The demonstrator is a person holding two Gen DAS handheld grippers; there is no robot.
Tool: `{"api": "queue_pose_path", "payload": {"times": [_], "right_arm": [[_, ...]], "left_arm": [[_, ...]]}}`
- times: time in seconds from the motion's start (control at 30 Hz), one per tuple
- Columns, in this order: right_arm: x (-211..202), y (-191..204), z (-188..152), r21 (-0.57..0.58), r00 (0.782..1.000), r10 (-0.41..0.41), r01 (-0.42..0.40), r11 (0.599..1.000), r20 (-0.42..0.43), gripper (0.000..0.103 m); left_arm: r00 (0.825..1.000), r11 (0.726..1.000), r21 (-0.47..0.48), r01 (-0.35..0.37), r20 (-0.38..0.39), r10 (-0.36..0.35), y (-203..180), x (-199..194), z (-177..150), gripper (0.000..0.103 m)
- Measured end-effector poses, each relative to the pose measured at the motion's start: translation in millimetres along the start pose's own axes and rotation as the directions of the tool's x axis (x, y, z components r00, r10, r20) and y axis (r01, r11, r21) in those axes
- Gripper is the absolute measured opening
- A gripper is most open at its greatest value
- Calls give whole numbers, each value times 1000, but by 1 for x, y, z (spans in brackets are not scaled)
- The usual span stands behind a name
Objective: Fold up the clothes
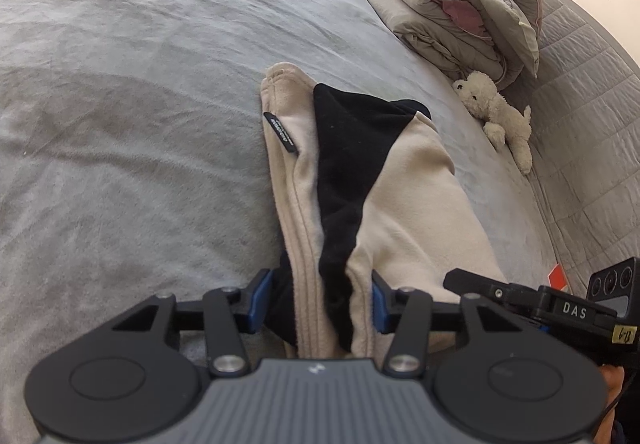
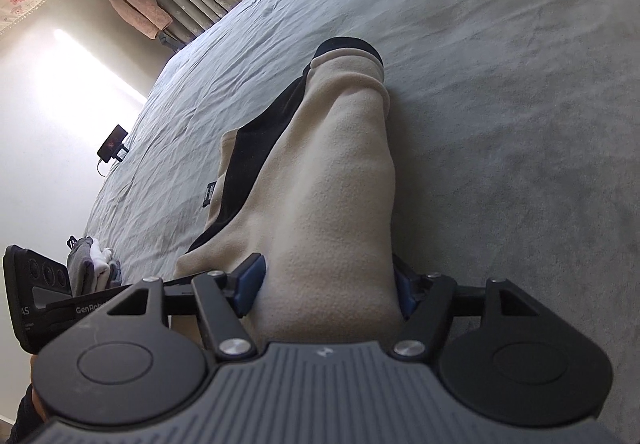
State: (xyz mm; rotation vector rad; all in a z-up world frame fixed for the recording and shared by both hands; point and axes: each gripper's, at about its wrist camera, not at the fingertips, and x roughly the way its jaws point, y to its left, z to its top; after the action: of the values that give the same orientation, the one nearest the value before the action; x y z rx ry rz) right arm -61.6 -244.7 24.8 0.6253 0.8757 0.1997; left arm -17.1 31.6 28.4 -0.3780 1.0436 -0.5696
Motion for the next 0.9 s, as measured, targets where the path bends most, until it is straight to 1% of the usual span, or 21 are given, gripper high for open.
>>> {"api": "queue_pose_path", "payload": {"times": [0.03, 0.07, 0.13, 0.23, 0.33, 0.4, 0.47, 0.63, 0.7, 0.77, 0.8, 0.83, 0.9], "right_arm": [[0, 4, -2, -29, 1000, -18, 19, 999, 10, 67], [0, 8, -4, -62, 999, -41, 42, 997, 24, 63], [-1, 25, -13, -175, 992, -101, 113, 978, 73, 58], [-3, 51, -27, -342, 973, -171, 216, 915, 157, 55], [1, 62, -37, -431, 955, -212, 284, 856, 208, 55], [4, 62, -41, -463, 946, -229, 314, 829, 231, 55], [5, 60, -41, -478, 941, -236, 327, 815, 241, 55], [9, 63, -40, -485, 937, -244, 339, 806, 249, 55], [7, 66, -41, -488, 935, -246, 345, 802, 256, 55], [6, 70, -43, -495, 930, -247, 356, 793, 272, 55], [6, 73, -44, -502, 926, -248, 364, 785, 283, 55], [6, 75, -45, -510, 924, -249, 370, 777, 291, 55], [6, 77, -46, -523, 920, -249, 378, 764, 302, 55]], "left_arm": [[1000, 1000, 1, -2, 1, 2, 0, 0, 0, 50], [1000, 1000, 3, -4, 3, 4, -1, 0, 0, 50], [1000, 1000, 5, -9, 6, 9, -3, -1, -1, 50], [1000, 1000, 9, -18, 11, 18, -5, -2, -2, 50], [999, 999, 19, -31, 17, 31, -8, -2, -2, 51], [999, 998, 32, -45, 25, 44, -11, -2, -3, 55], [998, 998, 36, -50, 29, 49, -12, -2, -3, 57], [999, 999, 23, -46, 25, 45, -10, -2, -2, 63], [999, 999, 29, -38, 26, 37, -10, 0, -3, 68], [998, 998, 46, -45, 36, 44, -14, 1, -5, 71], [998, 997, 57, -51, 42, 48, -16, 2, -7, 71], [998, 996, 71, -51, 45, 48, -18, 2, -8, 68], [998, 996, 80, -42, 48, 38, -19, 3, -8, 60]]}}
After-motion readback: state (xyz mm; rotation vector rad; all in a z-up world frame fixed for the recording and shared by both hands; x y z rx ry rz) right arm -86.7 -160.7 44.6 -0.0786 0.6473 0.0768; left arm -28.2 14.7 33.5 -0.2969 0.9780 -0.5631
